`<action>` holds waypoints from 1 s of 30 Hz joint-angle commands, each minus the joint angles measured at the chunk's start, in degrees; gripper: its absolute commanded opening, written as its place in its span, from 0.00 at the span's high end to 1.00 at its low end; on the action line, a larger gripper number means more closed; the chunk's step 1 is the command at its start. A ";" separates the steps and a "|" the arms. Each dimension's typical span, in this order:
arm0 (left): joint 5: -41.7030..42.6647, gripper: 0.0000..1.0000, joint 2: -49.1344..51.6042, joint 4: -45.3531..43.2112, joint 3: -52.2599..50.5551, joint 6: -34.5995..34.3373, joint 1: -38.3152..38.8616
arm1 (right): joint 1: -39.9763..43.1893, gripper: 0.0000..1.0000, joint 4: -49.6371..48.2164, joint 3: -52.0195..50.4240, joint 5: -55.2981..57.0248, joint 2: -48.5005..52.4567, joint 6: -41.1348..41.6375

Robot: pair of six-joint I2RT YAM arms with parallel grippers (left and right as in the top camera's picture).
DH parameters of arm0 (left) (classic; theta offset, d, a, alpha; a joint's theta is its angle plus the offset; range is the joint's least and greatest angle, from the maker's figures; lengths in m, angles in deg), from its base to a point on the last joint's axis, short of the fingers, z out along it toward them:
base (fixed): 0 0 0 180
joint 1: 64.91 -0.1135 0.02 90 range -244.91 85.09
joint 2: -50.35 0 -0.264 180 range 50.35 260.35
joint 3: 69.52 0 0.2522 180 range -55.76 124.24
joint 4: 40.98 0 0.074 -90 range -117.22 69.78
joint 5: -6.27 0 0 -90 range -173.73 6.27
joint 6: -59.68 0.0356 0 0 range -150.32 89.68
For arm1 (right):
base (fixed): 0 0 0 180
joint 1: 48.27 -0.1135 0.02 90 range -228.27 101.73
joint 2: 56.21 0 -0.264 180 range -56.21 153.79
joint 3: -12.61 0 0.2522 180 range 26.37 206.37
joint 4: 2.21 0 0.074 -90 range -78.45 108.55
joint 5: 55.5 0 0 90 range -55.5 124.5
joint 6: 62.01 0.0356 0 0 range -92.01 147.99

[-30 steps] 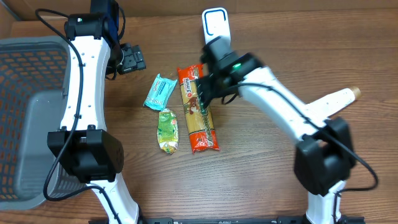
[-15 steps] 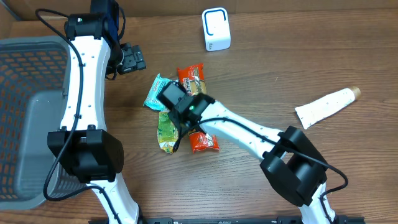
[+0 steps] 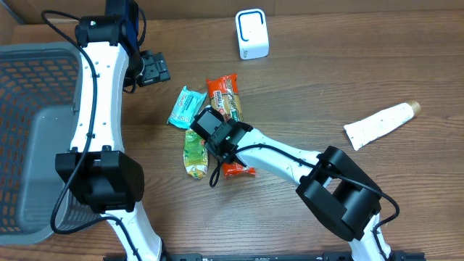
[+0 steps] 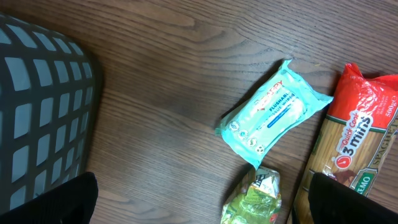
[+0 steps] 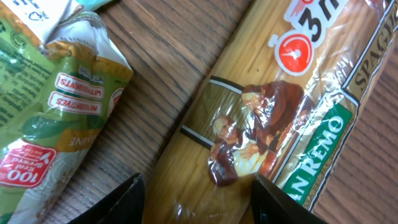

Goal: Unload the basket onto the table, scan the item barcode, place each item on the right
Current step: 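Reach the right gripper to the spaghetti pack and grasp it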

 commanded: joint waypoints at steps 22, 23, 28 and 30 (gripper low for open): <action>-0.52 0.00 0.57 0.11 -0.17 1.07 0.02 | 0.11 0.96 8.35 0.72 5.07 8.11 -4.09; -0.52 0.00 0.57 0.11 -0.17 1.07 0.02 | 0.11 0.96 9.60 1.86 5.07 7.89 -2.75; -0.52 0.01 0.57 0.11 -0.17 1.09 0.02 | 0.87 0.96 12.98 6.27 2.49 5.03 -2.01; -0.52 0.01 0.57 0.11 -0.17 1.07 0.02 | 2.12 0.96 14.91 7.93 -0.83 3.06 -2.03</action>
